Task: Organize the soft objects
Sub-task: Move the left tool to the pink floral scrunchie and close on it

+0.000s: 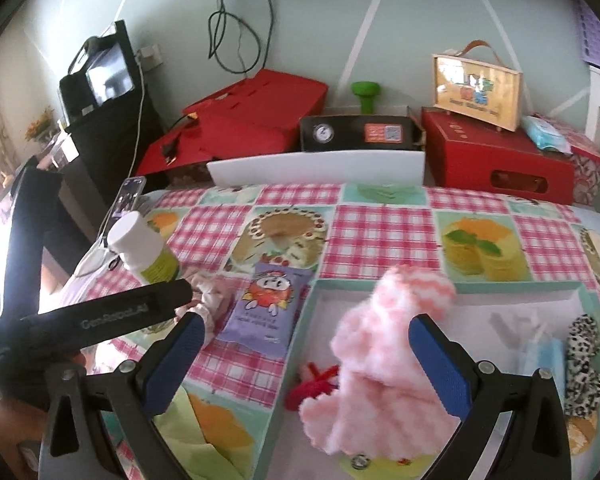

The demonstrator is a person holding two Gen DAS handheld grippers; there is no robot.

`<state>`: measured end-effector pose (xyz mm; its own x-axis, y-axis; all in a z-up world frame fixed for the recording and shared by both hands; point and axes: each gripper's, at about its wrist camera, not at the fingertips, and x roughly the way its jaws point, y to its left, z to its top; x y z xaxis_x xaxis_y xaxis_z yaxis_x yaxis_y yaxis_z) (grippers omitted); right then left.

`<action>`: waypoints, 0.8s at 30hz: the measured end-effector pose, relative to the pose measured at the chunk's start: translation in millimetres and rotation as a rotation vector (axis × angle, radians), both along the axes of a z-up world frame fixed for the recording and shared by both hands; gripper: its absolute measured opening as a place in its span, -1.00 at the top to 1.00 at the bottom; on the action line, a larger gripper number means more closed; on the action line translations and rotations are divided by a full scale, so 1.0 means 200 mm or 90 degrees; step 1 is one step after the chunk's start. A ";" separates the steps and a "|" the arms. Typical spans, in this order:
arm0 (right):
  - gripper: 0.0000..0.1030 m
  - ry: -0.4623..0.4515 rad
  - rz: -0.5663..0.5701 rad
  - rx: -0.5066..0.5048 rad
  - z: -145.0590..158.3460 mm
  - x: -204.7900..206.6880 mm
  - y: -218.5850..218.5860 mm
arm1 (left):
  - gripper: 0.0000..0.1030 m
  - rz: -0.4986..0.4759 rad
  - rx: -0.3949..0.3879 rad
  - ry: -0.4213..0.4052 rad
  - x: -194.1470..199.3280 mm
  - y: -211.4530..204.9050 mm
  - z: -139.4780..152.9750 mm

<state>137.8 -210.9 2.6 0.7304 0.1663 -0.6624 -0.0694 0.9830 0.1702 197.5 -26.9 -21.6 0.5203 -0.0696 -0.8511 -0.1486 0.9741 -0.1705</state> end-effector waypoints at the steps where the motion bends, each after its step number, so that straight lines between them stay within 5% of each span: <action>1: -0.97 0.004 0.003 -0.002 -0.01 0.01 0.01 | -0.90 -0.002 -0.002 0.000 0.01 0.00 0.00; 10: -0.66 0.020 0.021 -0.011 -0.05 0.04 0.06 | -0.75 -0.007 -0.041 0.025 0.04 -0.02 -0.08; 24: -0.51 0.037 0.027 -0.027 -0.09 0.06 0.08 | 0.37 -0.020 -0.044 0.050 0.10 -0.03 -0.21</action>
